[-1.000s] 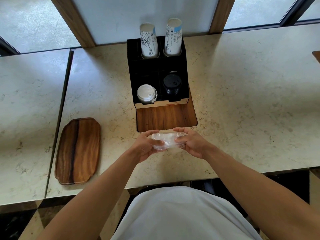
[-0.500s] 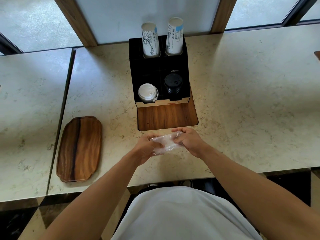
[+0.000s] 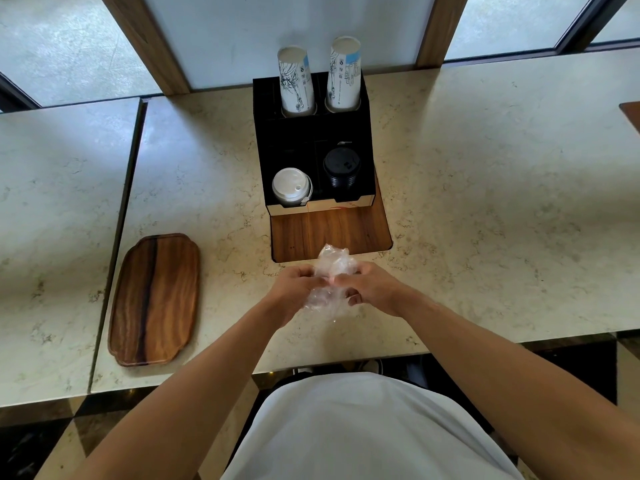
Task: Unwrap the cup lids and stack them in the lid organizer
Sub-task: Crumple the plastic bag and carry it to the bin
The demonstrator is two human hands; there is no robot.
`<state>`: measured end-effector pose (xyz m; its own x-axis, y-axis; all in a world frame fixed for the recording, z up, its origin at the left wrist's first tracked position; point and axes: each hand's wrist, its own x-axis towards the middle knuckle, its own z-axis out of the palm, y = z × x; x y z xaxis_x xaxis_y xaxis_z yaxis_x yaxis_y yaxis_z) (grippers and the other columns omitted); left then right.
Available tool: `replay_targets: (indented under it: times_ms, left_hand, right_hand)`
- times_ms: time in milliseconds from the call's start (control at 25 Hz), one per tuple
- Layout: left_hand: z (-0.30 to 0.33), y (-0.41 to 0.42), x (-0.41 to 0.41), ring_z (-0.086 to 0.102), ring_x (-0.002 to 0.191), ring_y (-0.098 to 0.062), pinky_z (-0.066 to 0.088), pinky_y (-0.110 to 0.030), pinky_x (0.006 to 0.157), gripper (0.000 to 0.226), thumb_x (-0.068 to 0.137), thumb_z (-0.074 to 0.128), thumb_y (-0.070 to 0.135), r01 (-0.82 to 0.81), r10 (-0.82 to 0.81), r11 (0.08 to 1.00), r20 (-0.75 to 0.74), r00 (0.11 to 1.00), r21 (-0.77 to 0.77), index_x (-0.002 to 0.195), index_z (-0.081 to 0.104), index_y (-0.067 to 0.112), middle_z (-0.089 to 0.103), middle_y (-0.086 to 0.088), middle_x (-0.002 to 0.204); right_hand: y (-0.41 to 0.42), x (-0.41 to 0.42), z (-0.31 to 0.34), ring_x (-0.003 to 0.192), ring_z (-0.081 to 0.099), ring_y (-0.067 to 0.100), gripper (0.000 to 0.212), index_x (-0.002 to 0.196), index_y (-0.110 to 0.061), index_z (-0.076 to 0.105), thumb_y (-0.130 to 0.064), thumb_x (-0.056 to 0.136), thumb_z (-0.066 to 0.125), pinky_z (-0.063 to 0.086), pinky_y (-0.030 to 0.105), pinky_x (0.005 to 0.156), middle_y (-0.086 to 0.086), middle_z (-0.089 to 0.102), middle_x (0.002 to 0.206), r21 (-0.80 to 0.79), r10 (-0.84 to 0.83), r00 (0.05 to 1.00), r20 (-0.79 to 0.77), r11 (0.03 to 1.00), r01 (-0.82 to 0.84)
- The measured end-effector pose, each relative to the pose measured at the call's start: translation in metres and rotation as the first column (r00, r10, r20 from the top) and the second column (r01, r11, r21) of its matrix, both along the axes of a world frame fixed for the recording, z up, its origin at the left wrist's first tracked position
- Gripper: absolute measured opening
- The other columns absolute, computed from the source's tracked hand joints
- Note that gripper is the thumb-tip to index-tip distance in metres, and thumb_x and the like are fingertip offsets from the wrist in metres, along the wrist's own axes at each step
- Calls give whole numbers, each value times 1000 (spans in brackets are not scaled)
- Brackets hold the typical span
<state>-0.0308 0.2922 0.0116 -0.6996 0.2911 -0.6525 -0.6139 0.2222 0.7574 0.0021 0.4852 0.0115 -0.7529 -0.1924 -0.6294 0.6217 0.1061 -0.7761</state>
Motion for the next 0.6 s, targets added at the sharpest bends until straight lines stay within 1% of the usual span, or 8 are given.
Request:
replay_targets:
  times_ms: [120, 200, 240, 320, 400, 440, 520, 600]
  left_hand:
    - [1, 0, 0, 75, 93, -34, 63, -44, 76, 20, 87, 71, -2, -122, 115, 989, 92, 989, 82, 106, 73, -4, 75, -20, 107]
    - [3, -1, 0, 74, 96, -34, 62, -42, 76, 21, 88, 70, -2, -148, 134, 985, 138, 981, 94, 109, 73, -2, 74, -19, 110]
    - [3, -1, -1, 72, 100, -34, 62, -44, 79, 22, 89, 69, 0, -132, 119, 988, 142, 983, 85, 110, 73, 0, 73, -19, 113]
    - [4, -3, -1, 66, 111, -40, 58, -53, 93, 24, 92, 64, 6, -79, 68, 994, 137, 988, 76, 114, 73, 4, 69, -22, 121]
    - [6, -4, -1, 62, 115, -45, 54, -55, 96, 28, 93, 57, 9, -47, 33, 994, 135, 990, 101, 117, 72, 7, 64, -24, 126]
    - [8, -4, -2, 63, 113, -45, 57, -53, 91, 31, 93, 54, 5, -41, 24, 992, 135, 991, 120, 118, 71, 8, 64, -24, 126]
    - [11, -4, -3, 70, 95, -41, 62, -44, 70, 37, 92, 51, -5, -66, 41, 984, 148, 988, 163, 121, 69, 8, 67, -23, 122]
    - [12, -4, -6, 68, 78, -36, 58, -38, 53, 43, 92, 47, -13, -147, 104, 964, 195, 975, 221, 126, 65, 7, 67, -24, 115]
  right_hand:
    - [0, 6, -5, 74, 67, 15, 18, 102, -10, 75, -23, 89, 74, 58, 29, 72, 2, 74, 83, -25, -34, 999, -33, 999, 33]
    - [1, 7, -7, 71, 66, 15, 5, 95, -12, 74, -15, 91, 72, 58, 29, 70, 2, 71, 77, -51, -83, 995, -47, 995, 81]
    - [2, 7, -5, 69, 66, 15, 6, 89, -16, 75, -13, 92, 71, 57, 29, 69, 2, 70, 75, -66, -89, 995, -53, 994, 85]
    - [3, 6, -4, 64, 63, 14, 21, 78, -25, 73, -10, 93, 68, 54, 29, 65, 2, 68, 71, -74, -93, 993, -77, 993, 87]
    - [5, 4, -3, 59, 58, 14, 17, 86, -22, 73, -7, 93, 66, 50, 29, 59, 3, 64, 67, -101, -120, 989, -84, 989, 112]
    - [5, 3, -3, 58, 56, 15, 14, 96, -18, 72, -5, 93, 65, 49, 28, 56, 3, 62, 65, -124, -136, 988, -75, 984, 126]
    - [6, 1, -6, 56, 54, 15, 21, 111, -13, 70, -3, 93, 63, 47, 26, 53, 3, 59, 64, -175, -163, 986, -33, 972, 155]
    - [5, 0, -8, 59, 55, 16, 26, 114, -14, 73, -2, 94, 61, 48, 26, 55, 6, 61, 69, -249, -207, 978, 26, 946, 207]
